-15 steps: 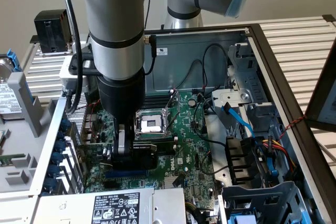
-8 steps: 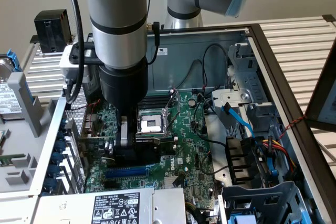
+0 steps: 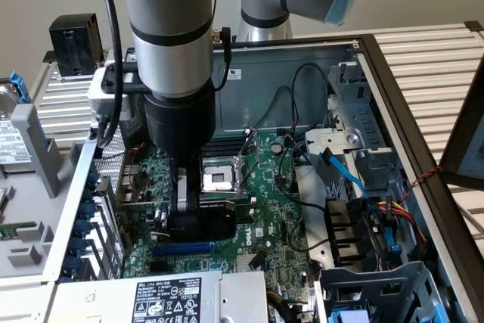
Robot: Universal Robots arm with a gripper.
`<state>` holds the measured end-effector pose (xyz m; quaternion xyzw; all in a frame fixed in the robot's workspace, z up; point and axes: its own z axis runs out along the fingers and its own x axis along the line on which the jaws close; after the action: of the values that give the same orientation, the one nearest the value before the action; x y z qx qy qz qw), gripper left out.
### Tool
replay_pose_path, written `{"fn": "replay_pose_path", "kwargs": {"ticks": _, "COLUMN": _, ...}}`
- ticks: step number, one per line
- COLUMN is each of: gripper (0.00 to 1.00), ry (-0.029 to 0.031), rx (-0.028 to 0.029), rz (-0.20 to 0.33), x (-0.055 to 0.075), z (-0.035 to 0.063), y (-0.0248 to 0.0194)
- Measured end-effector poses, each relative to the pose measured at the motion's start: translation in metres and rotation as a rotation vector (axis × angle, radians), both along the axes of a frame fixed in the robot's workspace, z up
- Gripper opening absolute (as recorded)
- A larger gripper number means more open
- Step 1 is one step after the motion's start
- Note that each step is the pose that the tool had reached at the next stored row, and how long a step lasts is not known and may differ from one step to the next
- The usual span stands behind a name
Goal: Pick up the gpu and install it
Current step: 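Insert the gpu into the slot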
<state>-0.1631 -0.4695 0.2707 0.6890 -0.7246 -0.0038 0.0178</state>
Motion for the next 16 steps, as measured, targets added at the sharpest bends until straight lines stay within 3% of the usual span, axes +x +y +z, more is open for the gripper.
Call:
{"fn": "replay_pose_path", "kwargs": {"ticks": 1, "gripper": 0.27, "ry": -0.0032, "rx": -0.0101, "rz": 0.0, "x": -0.001, "z": 0.0, "y": 0.0011}}
{"fn": "replay_pose_path", "kwargs": {"ticks": 2, "gripper": 0.27, "ry": -0.0126, "rx": -0.0142, "rz": 0.0, "x": -0.001, "z": 0.0001, "y": 0.0018}}
{"fn": "replay_pose_path", "kwargs": {"ticks": 3, "gripper": 0.27, "ry": -0.0245, "rx": -0.014, "rz": 0.001, "x": -0.001, "z": 0.0, "y": 0.0021}}
{"fn": "replay_pose_path", "kwargs": {"ticks": 5, "gripper": 0.27, "ry": -0.0543, "rx": -0.014, "rz": 0.001, "x": -0.002, "z": 0.0, "y": 0.0027}}
{"fn": "replay_pose_path", "kwargs": {"ticks": 7, "gripper": 0.27, "ry": -0.071, "rx": -0.0141, "rz": 0.001, "x": -0.005, "z": -0.0001, "y": 0.0043}}
{"fn": "replay_pose_path", "kwargs": {"ticks": 9, "gripper": 0.27, "ry": -0.0799, "rx": -0.0145, "rz": 0.001, "x": -0.008, "z": -0.0001, "y": 0.0068}}
{"fn": "replay_pose_path", "kwargs": {"ticks": 11, "gripper": 0.27, "ry": -0.085, "rx": -0.0148, "rz": 0.001, "x": -0.011, "z": -0.0001, "y": 0.0092}}
{"fn": "replay_pose_path", "kwargs": {"ticks": 16, "gripper": 0.27, "ry": -0.088, "rx": -0.0155, "rz": 0.001, "x": -0.02, "z": -0.0009, "y": 0.0111}}
